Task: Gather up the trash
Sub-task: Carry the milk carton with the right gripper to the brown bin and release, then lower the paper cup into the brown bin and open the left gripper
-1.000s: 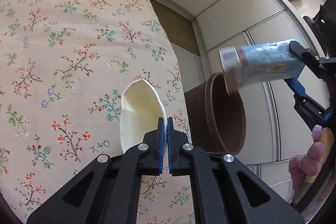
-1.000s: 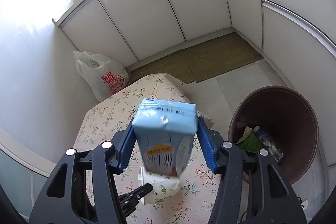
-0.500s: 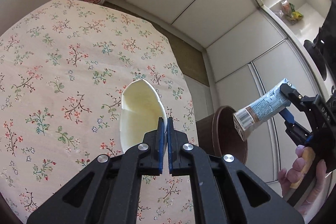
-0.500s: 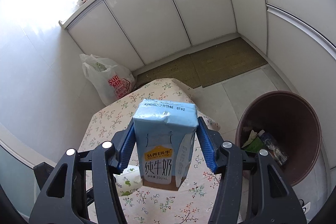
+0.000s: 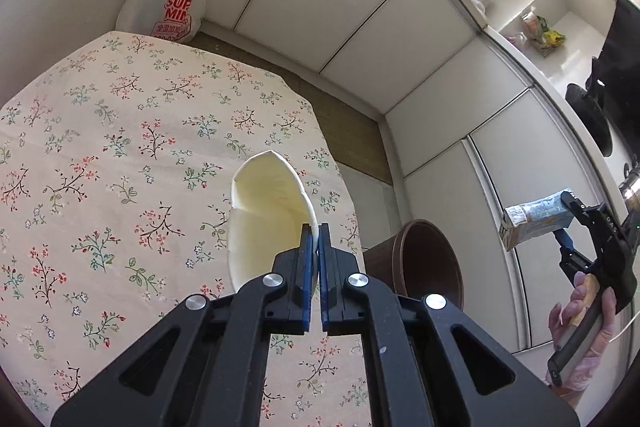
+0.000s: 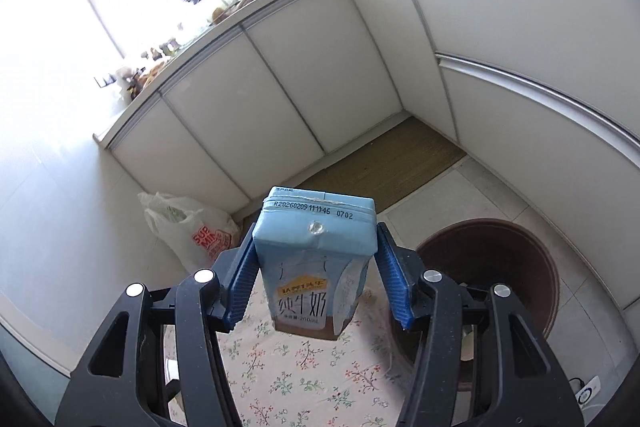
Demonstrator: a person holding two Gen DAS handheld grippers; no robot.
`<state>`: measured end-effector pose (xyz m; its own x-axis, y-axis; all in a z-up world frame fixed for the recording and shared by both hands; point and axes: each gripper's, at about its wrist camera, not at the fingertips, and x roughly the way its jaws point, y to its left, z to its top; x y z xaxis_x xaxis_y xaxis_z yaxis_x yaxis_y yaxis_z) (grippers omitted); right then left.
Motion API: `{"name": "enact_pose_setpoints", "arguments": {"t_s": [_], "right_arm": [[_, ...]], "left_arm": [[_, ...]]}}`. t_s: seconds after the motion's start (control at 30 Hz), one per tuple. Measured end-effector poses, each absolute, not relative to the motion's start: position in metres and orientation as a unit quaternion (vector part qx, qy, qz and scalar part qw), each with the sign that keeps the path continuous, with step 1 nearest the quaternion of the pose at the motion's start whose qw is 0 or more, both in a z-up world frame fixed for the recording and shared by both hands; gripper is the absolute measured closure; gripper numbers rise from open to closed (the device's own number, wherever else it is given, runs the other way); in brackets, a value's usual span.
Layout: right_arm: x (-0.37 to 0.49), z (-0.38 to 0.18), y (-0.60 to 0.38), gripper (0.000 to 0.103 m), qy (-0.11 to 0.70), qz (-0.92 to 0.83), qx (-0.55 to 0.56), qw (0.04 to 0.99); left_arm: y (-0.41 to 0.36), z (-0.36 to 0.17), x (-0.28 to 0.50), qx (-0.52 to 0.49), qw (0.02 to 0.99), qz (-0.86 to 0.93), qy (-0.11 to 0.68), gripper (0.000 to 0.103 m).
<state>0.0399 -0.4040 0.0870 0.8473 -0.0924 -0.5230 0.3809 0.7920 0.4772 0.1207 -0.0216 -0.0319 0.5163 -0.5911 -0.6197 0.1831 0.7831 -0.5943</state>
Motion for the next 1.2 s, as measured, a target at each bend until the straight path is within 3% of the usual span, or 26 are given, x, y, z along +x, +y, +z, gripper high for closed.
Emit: {"name": "enact_pose_setpoints", "arguments": {"t_s": [0.17, 0.43, 0.47, 0.5, 0.53, 0.67, 0.83, 1.2], "right_arm": [[0.02, 0.079, -0.448, 0.05, 0.238, -0.185, 0.306, 0.903], [0.02, 0.036, -0.487, 0.048, 0.296, -0.241, 0.296, 0.875], [0.021, 0.032, -0.489, 0.042, 0.304, -0.242, 0.294, 0.873], [0.021, 0.028, -0.489, 0.025, 0.308, -0.244, 0.291, 0.872], [0.02, 0.026, -0.489, 0.017, 0.308, -0.248, 0.288, 0.872], [0.021, 0.026, -0.486, 0.016, 0.315, -0.261, 0.26, 0.875], [0.016, 0.034, -0.491, 0.007, 0.3, -0.297, 0.235, 0.876], [-0.015, 0.038, -0.539, 0.007, 0.286, -0.351, 0.256, 0.854]], "left_arm": [[-0.033, -0.026, 0.111, -0.217, 0.843, -0.24, 0.43, 0.1], [-0.055, -0.02, 0.099, -0.179, 0.852, -0.251, 0.423, 0.1], [-0.058, -0.021, 0.098, -0.176, 0.852, -0.252, 0.423, 0.1], [-0.061, -0.021, 0.098, -0.174, 0.852, -0.253, 0.424, 0.1], [-0.065, -0.021, 0.098, -0.171, 0.852, -0.255, 0.424, 0.1], [-0.08, -0.018, 0.097, -0.165, 0.851, -0.26, 0.426, 0.1], [-0.119, 0.003, 0.096, -0.163, 0.851, -0.285, 0.41, 0.1], [-0.272, 0.055, 0.102, -0.124, 0.836, -0.367, 0.388, 0.1]]}}
